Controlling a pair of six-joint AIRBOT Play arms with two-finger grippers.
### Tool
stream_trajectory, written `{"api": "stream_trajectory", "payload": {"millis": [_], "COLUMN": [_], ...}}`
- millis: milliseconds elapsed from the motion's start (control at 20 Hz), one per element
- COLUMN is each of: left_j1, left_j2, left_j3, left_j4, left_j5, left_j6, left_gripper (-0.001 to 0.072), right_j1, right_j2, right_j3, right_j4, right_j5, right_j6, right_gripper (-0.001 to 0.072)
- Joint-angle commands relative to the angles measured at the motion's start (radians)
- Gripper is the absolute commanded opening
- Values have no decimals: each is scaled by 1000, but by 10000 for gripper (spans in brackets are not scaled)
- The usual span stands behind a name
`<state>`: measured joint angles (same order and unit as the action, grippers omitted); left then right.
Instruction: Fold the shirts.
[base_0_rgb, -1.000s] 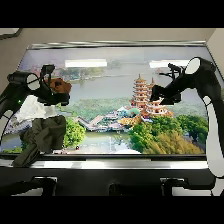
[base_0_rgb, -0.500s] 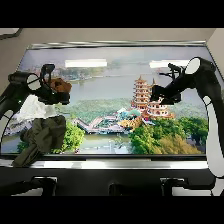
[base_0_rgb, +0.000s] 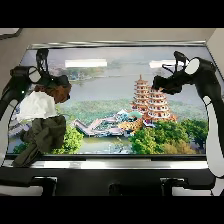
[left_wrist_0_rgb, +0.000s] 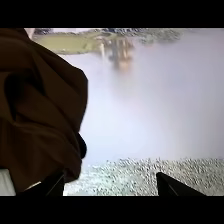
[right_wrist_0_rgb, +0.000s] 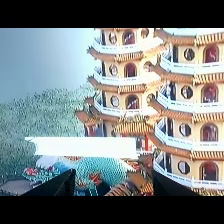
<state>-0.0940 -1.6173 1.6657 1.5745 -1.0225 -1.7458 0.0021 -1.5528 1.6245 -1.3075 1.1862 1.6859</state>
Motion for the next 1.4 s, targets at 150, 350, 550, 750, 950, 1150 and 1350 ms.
{"api": "stream_trajectory", "payload": {"millis": [150, 350, 550, 750, 950, 1150, 1350], "left_j1": [230, 257, 256, 261, 207, 86, -106], "left_j2": [-424, -479, -491, -406, -87, 246, 447], "left_j3": [424, 325, 329, 402, 401, 319, 158], "left_j4": [-202, -317, -412, -705, -868, -822, -719], "left_j5": [-247, -129, -101, -82, -72, -152, -156], "left_j6": [-170, -163, -101, 109, 394, 474, 451], "left_gripper": [693, 691, 117, 24, 24, 24, 24], "right_j1": [2, 2, 2, 1, 1, 2, 1], "right_j2": [-20, -39, -37, 22, 226, 459, 630], "right_j3": [1, 1, 1, 4, 5, 5, 5], "right_j4": [27, 66, 102, 97, -23, -66, -67], "right_j5": [30, 107, 126, 140, 95, 110, 218], "right_j6": [-44, -84, -90, -130, -130, -74, -62], "right_gripper": [691, 693, 682, 671, 671, 669, 669]}}
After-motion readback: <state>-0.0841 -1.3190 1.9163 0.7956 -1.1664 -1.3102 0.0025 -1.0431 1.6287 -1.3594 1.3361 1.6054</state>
